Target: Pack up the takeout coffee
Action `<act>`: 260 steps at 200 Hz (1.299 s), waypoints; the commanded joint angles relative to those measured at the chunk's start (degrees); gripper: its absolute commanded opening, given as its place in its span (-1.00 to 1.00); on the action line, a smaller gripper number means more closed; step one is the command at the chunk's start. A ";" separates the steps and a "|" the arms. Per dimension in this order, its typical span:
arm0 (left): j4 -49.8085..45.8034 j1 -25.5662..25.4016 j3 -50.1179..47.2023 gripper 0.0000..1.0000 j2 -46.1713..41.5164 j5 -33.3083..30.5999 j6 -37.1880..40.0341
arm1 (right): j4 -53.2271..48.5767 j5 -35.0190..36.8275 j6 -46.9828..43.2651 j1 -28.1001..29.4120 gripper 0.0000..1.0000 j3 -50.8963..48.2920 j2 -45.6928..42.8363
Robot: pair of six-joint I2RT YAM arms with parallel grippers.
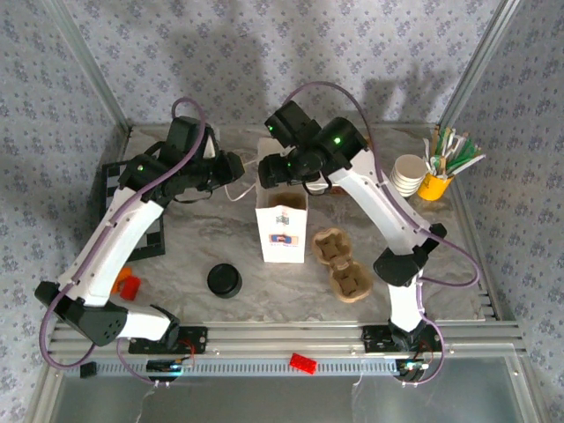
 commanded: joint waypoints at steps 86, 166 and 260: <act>-0.38 -1.12 3.98 -0.38 0.26 -0.83 4.03 | 2.92 -2.16 -2.54 -2.91 0.30 -3.89 -10.97; 0.42 -0.51 7.61 -0.37 2.78 -0.31 12.61 | 9.80 -3.22 -2.03 -15.59 0.31 -18.82 -24.77; 3.68 2.46 10.27 -0.30 5.13 2.66 21.45 | 11.95 1.10 -9.20 -48.41 0.36 -37.52 -31.00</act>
